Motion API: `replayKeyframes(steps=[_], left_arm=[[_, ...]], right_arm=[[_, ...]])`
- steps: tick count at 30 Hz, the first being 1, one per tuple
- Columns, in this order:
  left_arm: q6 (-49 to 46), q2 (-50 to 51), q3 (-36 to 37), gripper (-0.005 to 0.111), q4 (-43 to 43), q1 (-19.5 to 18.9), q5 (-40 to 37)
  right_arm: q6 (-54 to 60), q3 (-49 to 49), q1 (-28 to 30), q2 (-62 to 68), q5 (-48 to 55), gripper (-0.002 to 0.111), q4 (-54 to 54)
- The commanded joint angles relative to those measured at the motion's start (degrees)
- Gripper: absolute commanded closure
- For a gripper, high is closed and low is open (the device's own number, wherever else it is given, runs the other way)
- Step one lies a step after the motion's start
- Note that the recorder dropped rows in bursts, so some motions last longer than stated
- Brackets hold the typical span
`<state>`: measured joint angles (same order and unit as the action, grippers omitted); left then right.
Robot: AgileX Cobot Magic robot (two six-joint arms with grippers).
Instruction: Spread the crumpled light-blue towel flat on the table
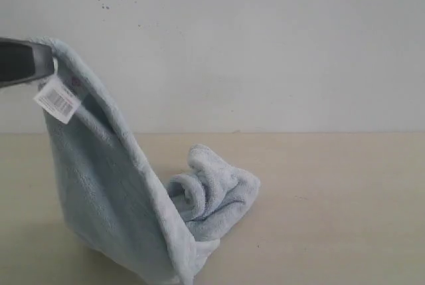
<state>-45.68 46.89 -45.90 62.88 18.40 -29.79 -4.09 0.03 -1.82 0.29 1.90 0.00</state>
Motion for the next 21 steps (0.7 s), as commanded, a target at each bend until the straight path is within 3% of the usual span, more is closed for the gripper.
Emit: replayKeyframes(steps=[1,4,7,9,15,18,21], left_arm=[[2.79,-2.95,-2.45,0.103,0.49,0.19,-1.7],[3.71,-4.03,-3.65,0.103,0.35,0.19,-4.77],[6.46,-5.16,-4.16,0.103,-2.99,0.19,-6.64],[8.79,-6.21,-4.16,0.103,-5.94,0.19,-6.24],[13.59,-7.52,-4.16,0.103,-12.72,0.19,-3.54],[13.75,-7.52,-4.16,0.103,-13.06,0.19,-4.48],[13.75,-7.52,-4.16,0.103,-14.42,0.19,-6.42]], right_arm=[[0.13,-0.03,-0.1,-0.29,-0.43,0.108,0.0],[-1.25,-0.03,-0.1,-0.29,-1.53,0.108,0.0],[-14.09,-0.03,-0.1,-0.29,-4.36,0.108,1.78],[-21.3,-0.03,-0.1,-0.29,-6.96,0.108,1.78],[-28.75,-0.03,-0.1,-0.29,-14.01,0.108,1.78],[-40.09,-0.03,-0.1,-0.29,-13.45,0.108,1.63],[-42.62,-2.7,-1.44,-0.29,-10.55,0.108,-4.17]])
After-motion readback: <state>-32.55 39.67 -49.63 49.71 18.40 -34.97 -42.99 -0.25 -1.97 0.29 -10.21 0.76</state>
